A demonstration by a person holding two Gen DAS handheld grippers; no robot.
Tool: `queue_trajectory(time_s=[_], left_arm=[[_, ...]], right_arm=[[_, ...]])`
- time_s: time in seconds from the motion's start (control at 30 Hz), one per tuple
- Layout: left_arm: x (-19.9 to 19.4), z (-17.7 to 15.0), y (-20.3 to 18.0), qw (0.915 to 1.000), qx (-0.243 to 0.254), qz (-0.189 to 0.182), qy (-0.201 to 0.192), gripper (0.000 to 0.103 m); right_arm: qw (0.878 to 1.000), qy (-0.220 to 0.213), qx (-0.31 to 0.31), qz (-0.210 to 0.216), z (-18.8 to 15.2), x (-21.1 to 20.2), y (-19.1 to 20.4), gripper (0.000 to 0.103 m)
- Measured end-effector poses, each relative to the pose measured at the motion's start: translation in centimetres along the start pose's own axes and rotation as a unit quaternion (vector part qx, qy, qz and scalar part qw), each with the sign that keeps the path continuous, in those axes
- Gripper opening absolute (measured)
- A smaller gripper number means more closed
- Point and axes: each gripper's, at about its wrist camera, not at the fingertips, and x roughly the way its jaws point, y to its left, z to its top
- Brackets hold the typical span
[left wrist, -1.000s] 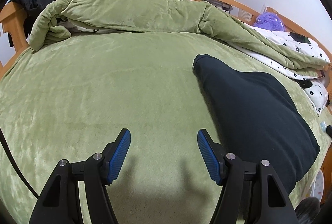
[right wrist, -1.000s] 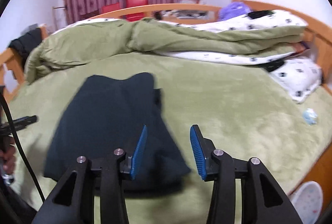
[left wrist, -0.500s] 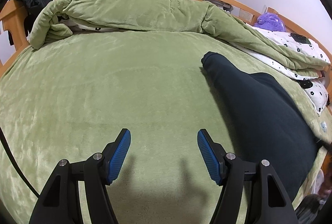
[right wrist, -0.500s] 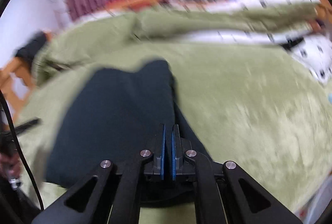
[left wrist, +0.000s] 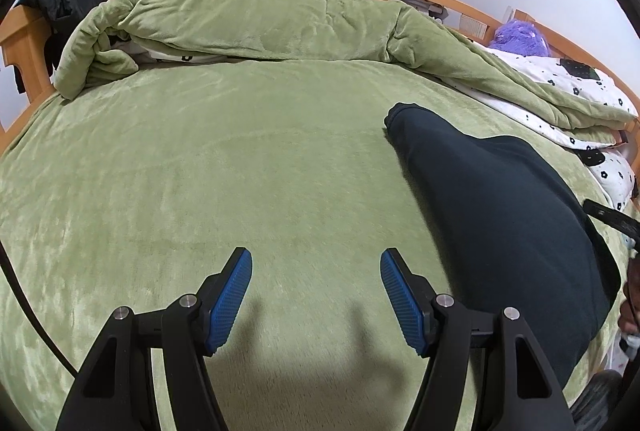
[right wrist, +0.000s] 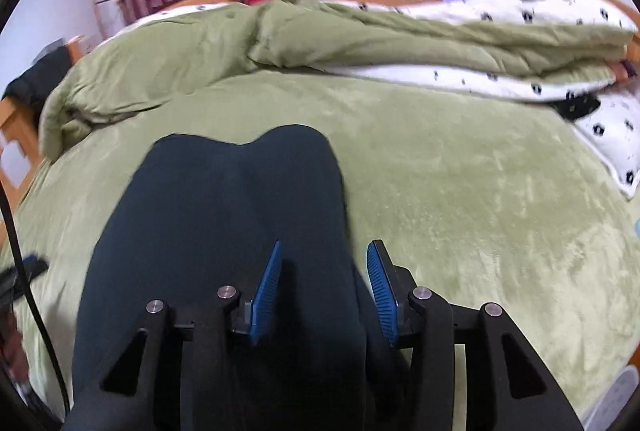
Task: Fold small clothes
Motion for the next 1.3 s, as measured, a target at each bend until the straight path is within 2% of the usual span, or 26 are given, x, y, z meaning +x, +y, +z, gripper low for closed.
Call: queue_trajectory(time_s=[0.03,0.1,0.13,0.17,0.23,0.27,0.33,0.43,0.5,0.57,0.7,0.77,0.87,0.97,1.03,1.1,1.23,1.3], left_arm=[[0.2,0.1,0.0,1.0000,-0.001,0.000,0.001,0.065],[0.8,0.2,0.1,1.0000,-0.003,0.000,0.005,0.065],[1.1,0.2,0.1,1.0000,-0.003,0.002,0.008,0.065],[1.4,0.2,0.0,0.9999,-0.003,0.003,0.010,0.065],[1.8,0.2,-0.1,0.9999,-0.002,0.004,0.013,0.065],[1.9,0.3,-0.1,0.9999,-0.001,0.004,0.014,0.065],[2.0,0.2,-0.3,0.9999,0.000,0.004,0.014,0.065],[1.7,0.1,-0.5,0.9999,-0.003,-0.001,0.014,0.065],[1.2,0.1,-0.6,0.9999,-0.003,-0.003,0.011,0.065],[0.6,0.0,-0.8,1.0000,-0.002,-0.004,0.008,0.065],[-0.8,-0.3,-1.3,0.9999,0.001,-0.012,0.002,0.065],[-1.6,-0.5,-1.7,0.9998,0.003,-0.017,-0.001,0.065],[-2.9,-1.0,-2.2,0.9996,0.003,-0.028,-0.005,0.065],[-4.5,-1.6,-3.0,0.9993,0.011,-0.034,-0.011,0.065],[-5.4,-1.9,-3.6,0.9991,0.018,-0.034,-0.016,0.065],[-6.6,-2.1,-4.3,0.9989,0.022,-0.037,-0.018,0.065],[-9.3,-2.4,-6.1,0.9976,0.033,-0.057,-0.022,0.065],[-11.0,-2.7,-7.3,0.9972,0.045,-0.049,-0.034,0.066]], right_arm=[[1.000,0.014,0.008,-0.002,0.3,1.2,-0.3,0.041],[0.999,0.045,0.019,0.015,0.6,3.3,-0.5,0.017],[0.998,0.060,0.013,0.033,0.3,4.1,-0.3,0.014],[0.998,0.062,-0.003,0.033,0.1,4.5,0.0,0.009],[0.999,0.018,-0.030,0.008,-0.2,3.8,0.1,0.006],[1.000,0.001,-0.019,0.000,-0.3,3.3,-0.4,0.005],[1.000,0.005,0.003,-0.010,-0.5,3.6,-1.1,0.003],[0.999,0.025,-0.009,-0.045,-0.9,4.3,-0.8,0.004],[0.997,0.023,-0.010,-0.071,-0.8,3.6,-1.0,0.012],[0.997,0.016,-0.001,-0.082,-1.2,2.2,-1.6,0.012],[0.998,0.003,0.025,-0.056,-3.0,-0.7,-3.1,0.016],[0.999,0.020,0.011,-0.043,-3.8,-0.9,-2.7,0.016],[0.992,0.063,-0.027,-0.102,-5.4,0.0,-1.9,0.016],[0.994,0.048,-0.005,-0.100,-5.8,-2.0,-2.6,0.016],[0.995,0.027,0.007,-0.094,-5.8,-4.0,-2.7,0.023],[0.996,0.013,0.013,-0.088,-5.7,-6.0,-2.4,0.044],[0.995,-0.028,0.005,-0.091,-5.5,-10.7,-1.0,0.061],[0.995,-0.044,0.002,-0.091,-5.5,-13.1,-0.1,0.069]])
